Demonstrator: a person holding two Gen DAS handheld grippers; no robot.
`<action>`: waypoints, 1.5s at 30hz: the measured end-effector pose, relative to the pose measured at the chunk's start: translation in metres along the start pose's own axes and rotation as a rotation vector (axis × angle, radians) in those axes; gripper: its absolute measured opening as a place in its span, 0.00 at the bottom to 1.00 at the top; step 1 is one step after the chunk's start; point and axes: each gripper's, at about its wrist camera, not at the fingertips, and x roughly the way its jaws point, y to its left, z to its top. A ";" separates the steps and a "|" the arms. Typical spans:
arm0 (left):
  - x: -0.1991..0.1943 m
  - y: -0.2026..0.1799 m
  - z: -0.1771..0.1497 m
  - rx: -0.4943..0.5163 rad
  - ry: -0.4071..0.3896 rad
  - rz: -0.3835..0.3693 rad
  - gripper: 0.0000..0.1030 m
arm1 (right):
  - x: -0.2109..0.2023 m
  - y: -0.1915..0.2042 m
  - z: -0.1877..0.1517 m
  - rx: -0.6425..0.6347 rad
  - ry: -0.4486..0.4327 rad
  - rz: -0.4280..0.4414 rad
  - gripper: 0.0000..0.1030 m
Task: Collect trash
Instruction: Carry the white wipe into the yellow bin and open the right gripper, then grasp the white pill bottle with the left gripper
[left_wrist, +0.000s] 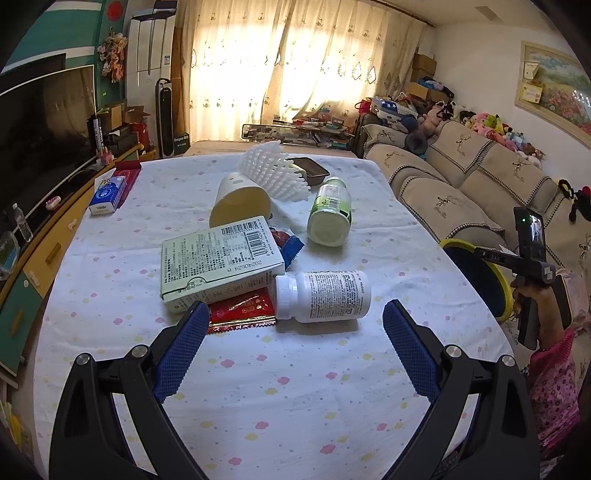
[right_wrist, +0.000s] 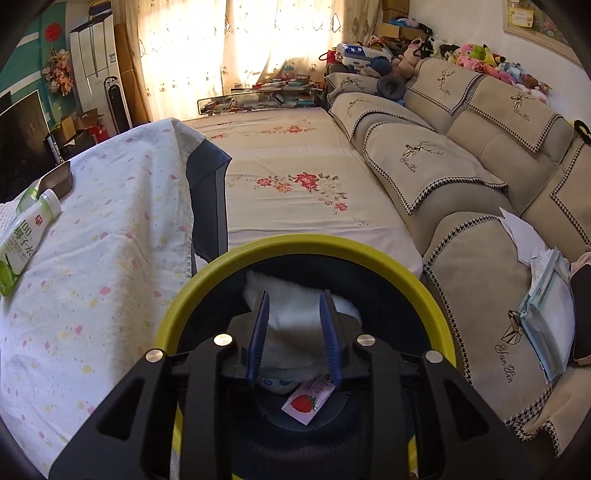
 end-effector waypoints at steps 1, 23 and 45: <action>0.001 -0.001 0.000 0.001 0.001 -0.001 0.91 | -0.003 0.001 0.000 -0.001 -0.001 0.002 0.31; 0.094 -0.031 0.004 0.029 0.124 0.051 0.93 | -0.088 0.014 -0.045 0.060 -0.110 0.167 0.45; 0.124 -0.033 0.012 0.000 0.172 0.051 0.83 | -0.094 0.001 -0.073 0.133 -0.087 0.224 0.46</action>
